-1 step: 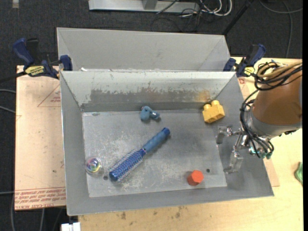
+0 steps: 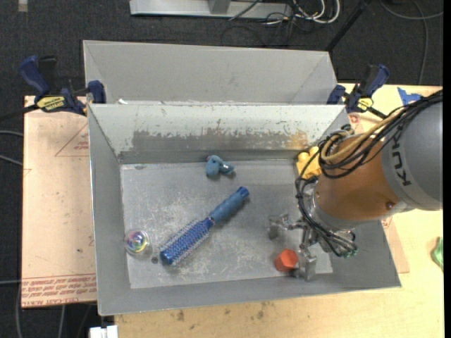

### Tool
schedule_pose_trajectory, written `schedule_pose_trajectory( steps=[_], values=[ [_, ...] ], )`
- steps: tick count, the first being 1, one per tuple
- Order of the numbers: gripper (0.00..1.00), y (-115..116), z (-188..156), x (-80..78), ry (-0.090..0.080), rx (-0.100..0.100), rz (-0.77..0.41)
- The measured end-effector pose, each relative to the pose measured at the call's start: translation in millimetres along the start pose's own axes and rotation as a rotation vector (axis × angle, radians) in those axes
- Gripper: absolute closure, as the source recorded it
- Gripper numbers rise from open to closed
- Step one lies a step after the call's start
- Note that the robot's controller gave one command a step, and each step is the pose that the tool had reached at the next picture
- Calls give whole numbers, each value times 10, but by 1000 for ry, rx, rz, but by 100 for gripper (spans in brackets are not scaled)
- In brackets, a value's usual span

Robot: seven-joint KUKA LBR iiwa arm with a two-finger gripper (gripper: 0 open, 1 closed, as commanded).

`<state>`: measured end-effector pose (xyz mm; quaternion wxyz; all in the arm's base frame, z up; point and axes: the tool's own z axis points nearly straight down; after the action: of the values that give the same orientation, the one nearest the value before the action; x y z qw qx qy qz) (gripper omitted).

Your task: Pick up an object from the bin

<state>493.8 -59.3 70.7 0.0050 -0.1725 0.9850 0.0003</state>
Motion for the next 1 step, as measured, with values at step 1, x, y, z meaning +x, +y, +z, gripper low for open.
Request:
schedule_pose_trajectory(
  steps=[1],
  values=[
    [0,430,-295,-42,7,-3,194]
  ],
)
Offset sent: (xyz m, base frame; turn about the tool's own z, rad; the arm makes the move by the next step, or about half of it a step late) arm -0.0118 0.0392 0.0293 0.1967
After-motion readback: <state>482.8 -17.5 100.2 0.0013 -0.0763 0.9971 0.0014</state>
